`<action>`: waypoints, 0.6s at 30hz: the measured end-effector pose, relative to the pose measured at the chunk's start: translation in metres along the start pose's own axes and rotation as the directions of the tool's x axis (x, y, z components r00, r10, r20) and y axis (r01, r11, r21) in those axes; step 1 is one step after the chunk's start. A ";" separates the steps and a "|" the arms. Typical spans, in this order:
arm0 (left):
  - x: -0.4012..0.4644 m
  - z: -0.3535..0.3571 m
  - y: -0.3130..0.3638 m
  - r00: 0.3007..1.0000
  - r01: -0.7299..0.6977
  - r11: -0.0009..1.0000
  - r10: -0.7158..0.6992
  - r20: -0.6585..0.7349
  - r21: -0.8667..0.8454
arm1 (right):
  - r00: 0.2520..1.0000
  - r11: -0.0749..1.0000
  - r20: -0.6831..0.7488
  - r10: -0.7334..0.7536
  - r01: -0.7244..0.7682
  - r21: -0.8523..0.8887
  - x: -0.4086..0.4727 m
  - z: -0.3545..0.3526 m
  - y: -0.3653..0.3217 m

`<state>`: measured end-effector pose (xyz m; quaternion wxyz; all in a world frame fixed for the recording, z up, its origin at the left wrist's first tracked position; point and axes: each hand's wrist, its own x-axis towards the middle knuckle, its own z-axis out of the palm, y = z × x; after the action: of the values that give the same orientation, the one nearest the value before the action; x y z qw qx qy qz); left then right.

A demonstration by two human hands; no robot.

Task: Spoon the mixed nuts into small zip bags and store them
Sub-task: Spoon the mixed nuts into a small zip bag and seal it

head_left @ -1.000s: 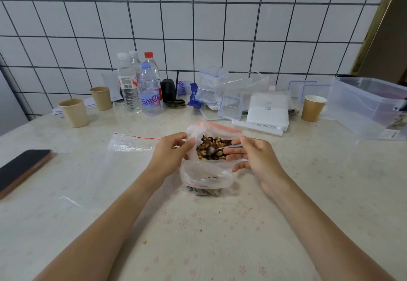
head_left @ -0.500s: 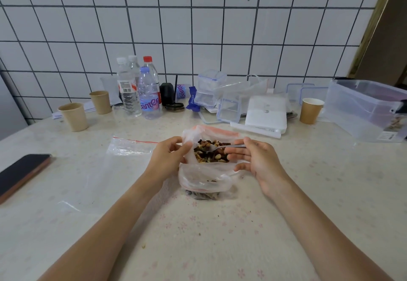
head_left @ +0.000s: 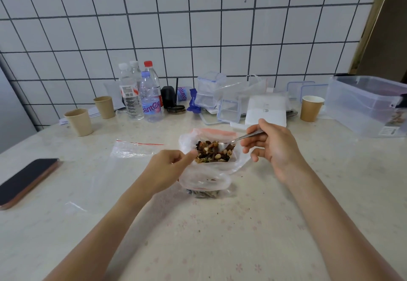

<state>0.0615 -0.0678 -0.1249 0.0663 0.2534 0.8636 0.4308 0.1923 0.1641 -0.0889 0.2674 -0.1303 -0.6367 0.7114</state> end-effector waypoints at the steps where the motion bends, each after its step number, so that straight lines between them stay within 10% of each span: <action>1: -0.004 0.001 0.000 0.999 -0.008 1.000 0.008 0.038 -0.001 | 1.000 1.000 0.026 -0.004 0.005 -0.021 -0.001 0.000 -0.001; 13: -0.023 0.009 0.001 0.989 -0.045 0.945 0.088 0.120 -0.323 | 0.916 0.803 0.296 -0.269 0.383 -0.457 -0.026 0.017 -0.006; 18: -0.025 0.011 0.001 0.988 -0.008 0.926 0.066 0.142 -0.378 | 0.752 0.516 0.444 -0.488 0.658 -0.548 -0.041 0.029 -0.013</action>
<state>0.0872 -0.0722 -0.1331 0.1710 0.2845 0.7525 0.5689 0.2135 0.1184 -0.0785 0.3449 0.0855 -0.8821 0.3092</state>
